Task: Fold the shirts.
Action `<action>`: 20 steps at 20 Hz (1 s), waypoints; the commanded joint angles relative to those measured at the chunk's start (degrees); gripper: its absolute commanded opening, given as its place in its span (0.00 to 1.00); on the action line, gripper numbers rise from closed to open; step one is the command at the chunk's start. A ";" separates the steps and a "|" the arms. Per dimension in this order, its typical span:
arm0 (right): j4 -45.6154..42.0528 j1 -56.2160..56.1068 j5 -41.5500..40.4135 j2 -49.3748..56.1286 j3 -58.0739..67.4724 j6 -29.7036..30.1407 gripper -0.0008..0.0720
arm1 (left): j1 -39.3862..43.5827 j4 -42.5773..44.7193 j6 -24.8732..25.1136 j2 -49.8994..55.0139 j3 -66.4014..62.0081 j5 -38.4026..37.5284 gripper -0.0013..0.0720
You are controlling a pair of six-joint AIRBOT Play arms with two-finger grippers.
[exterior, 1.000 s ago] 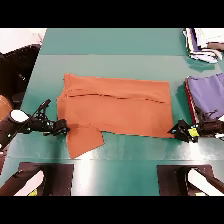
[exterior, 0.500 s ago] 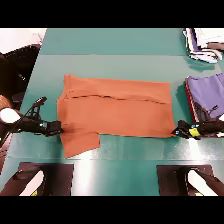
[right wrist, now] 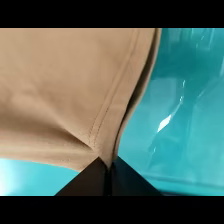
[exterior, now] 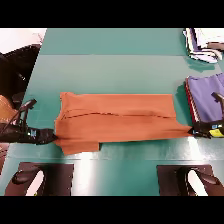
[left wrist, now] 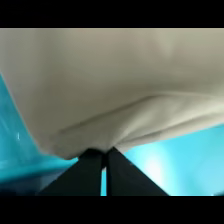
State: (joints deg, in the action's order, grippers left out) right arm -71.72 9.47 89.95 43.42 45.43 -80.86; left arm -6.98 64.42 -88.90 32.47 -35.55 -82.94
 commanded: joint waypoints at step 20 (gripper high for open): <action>12.20 -0.46 -9.09 42.07 23.65 6.93 0.55 | -0.07 -11.45 11.39 44.83 -28.02 22.71 0.85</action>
State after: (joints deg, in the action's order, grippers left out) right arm -61.01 5.45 79.18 86.41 71.40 -76.86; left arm -7.09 54.11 -77.69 76.60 -61.49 -57.23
